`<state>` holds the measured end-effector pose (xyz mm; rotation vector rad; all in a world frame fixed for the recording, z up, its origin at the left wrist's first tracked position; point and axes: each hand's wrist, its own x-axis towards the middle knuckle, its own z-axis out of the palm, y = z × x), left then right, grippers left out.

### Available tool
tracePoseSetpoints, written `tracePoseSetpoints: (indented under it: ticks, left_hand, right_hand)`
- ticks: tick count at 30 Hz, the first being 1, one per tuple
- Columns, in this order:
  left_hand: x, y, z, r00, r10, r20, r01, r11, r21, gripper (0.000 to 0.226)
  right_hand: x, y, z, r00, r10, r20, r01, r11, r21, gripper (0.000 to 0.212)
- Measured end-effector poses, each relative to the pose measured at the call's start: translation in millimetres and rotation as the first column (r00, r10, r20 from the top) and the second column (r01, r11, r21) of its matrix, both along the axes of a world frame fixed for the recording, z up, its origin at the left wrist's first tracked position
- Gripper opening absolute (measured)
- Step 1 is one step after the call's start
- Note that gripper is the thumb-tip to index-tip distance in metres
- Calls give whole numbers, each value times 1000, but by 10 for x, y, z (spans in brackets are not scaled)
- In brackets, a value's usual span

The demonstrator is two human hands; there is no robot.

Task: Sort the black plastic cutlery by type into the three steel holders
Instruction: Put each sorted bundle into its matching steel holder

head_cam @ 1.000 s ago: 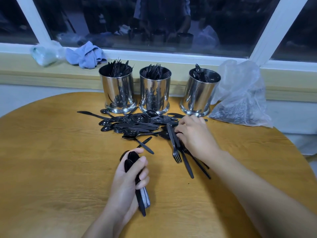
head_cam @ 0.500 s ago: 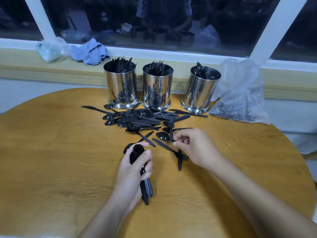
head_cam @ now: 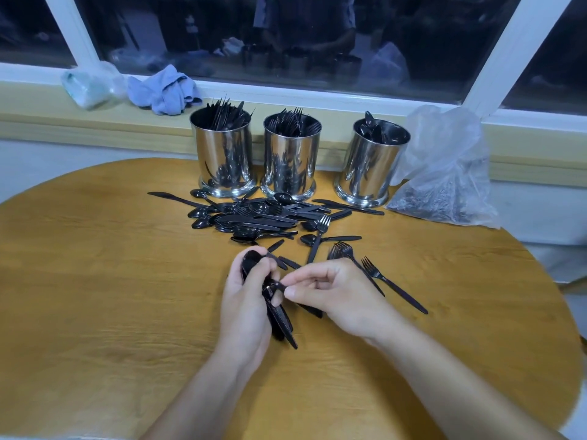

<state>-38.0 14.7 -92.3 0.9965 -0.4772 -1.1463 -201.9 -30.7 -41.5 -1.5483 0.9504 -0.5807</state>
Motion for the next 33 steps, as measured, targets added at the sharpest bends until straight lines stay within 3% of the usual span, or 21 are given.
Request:
tracePoseSetpoints:
  ticks: [2,5,8,11,15,18,20,23,29,33]
  left_hand:
    - [27,-12,14,997,16,-75,-16,1000,-12,14]
    - [86,-3,19,984,-23,-176,14,999,-51,13]
    - [124,36,-10,988,-57,-142,55,998,-20,18]
    - [151,46,-67,992,-55,-113,55,998,-7,23]
    - [177,43,-101,993,-92,-73,91,996,-23,26]
    - [169,42,-113,996,-81,-48,80,997,-17,30]
    - [164,38,-122,997,-79,-17,79,997,-12,30]
    - [158,38,-131,996,-84,26,84,996,-13,26]
    - [142,64,-97,994,-95,61,96,995,-15,26]
    - [126,55,-65,996,-75,38,75,997,11,21]
  right_hand:
    - [-62,-111,-4,991,-79,-104,61,984,-166,5]
    - [-253,-478,-52,914,-317,-252,170,865,-472,7]
    - [-437,-916,-138,799,-441,-409,88,759,-646,15]
    - [-544,-1227,-299,693,-450,-563,-71,735,-674,15]
    - [-576,-1317,-409,654,-431,-622,-172,716,-676,20]
    - [-578,-1272,-416,670,-432,-604,-162,708,-687,2]
    - [-586,-1244,-398,682,-430,-591,-149,709,-689,15]
    - [-591,-1184,-307,708,-423,-565,-104,729,-677,18]
    - [-514,-852,-121,702,-510,-496,-109,612,-783,14]
    - [-427,-620,-77,806,-424,-414,72,763,-642,11]
